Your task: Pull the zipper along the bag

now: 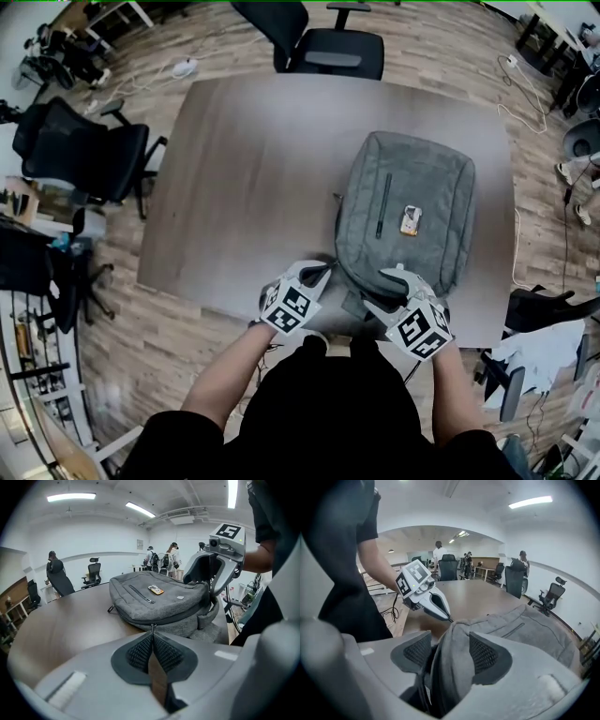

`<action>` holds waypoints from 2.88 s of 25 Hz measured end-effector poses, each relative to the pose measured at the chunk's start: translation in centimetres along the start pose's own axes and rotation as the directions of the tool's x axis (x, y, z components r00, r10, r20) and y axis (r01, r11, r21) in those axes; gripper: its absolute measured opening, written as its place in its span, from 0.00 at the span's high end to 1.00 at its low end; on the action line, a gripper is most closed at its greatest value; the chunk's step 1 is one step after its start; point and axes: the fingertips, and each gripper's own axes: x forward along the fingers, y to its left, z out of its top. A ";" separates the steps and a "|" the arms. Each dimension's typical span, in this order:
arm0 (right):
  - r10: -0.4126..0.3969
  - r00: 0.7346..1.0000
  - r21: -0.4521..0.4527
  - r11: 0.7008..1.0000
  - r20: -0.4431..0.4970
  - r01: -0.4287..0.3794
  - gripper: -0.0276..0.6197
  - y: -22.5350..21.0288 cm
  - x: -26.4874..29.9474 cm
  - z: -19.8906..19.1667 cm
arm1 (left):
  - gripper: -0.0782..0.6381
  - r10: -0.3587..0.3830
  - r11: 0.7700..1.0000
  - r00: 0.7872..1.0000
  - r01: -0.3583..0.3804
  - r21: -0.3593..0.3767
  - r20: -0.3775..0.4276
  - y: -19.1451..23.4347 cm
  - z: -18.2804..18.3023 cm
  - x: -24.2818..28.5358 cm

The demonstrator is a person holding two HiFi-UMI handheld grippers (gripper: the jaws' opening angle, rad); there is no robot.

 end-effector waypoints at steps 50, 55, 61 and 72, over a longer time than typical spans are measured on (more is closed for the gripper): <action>-0.044 0.938 -0.241 0.970 -0.342 -0.042 0.84 2.7 0.7 -5.4 | 0.86 0.063 0.993 0.996 -0.056 0.105 -0.064 13.7 3.0 6.3; -0.009 0.961 -0.160 0.986 -0.275 -0.037 0.79 2.8 0.7 -4.6 | 0.86 0.038 0.999 0.999 -0.038 0.037 0.009 10.5 3.5 5.7; -0.080 0.996 -0.004 0.997 -0.036 0.080 0.72 -0.1 -1.7 0.0 | 0.86 0.042 0.998 0.996 -0.038 -0.050 0.077 8.2 4.1 4.6; -0.368 0.860 0.308 0.914 0.353 0.265 0.95 -6.0 -7.4 7.8 | 0.86 0.096 0.973 0.938 -0.018 -0.229 0.333 3.9 8.8 -2.8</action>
